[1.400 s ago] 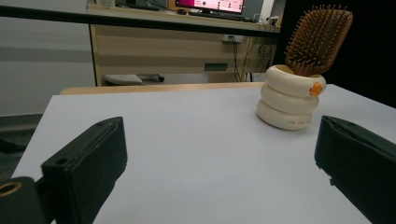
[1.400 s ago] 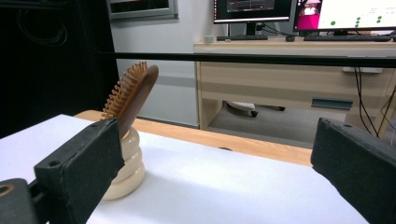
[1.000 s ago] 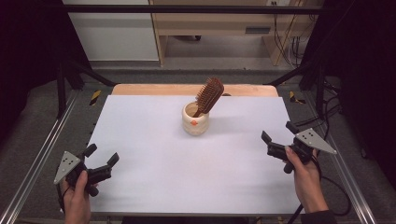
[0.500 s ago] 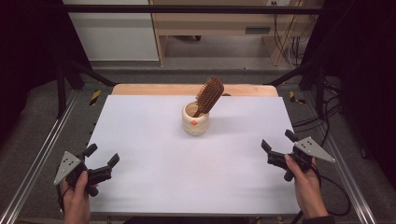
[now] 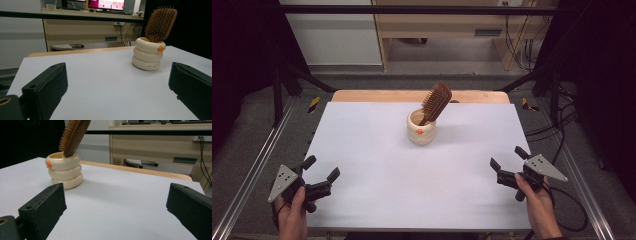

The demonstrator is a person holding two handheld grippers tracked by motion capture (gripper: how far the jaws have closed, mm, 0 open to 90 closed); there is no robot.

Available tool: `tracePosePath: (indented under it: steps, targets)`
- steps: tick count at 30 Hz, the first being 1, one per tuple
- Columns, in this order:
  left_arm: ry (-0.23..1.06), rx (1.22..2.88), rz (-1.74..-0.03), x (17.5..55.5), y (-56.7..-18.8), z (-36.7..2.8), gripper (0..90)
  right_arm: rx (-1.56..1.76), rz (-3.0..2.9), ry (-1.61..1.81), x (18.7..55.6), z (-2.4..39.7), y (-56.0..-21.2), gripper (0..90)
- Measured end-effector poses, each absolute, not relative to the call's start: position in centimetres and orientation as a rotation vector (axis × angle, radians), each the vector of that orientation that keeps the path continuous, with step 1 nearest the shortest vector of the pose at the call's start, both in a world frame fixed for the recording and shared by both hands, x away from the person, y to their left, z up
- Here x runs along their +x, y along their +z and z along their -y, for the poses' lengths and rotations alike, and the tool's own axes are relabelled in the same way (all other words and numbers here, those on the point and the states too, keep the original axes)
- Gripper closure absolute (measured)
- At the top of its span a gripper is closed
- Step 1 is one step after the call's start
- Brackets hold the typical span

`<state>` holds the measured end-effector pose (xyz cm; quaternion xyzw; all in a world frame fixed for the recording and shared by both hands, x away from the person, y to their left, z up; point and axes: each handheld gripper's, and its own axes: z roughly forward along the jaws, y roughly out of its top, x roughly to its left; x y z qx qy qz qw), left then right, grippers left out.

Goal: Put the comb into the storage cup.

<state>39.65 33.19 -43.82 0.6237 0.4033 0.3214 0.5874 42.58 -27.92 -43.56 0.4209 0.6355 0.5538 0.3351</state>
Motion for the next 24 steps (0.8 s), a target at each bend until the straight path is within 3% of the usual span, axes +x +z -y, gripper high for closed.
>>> tracePosePath:
  steps: [24]
  targets:
    - [0.747, 1.431, -0.912, 39.6, -43.8, -33.3, 2.5, 1.05, -1.739, 1.465, 42.3, 25.6, -46.2, 3.1]
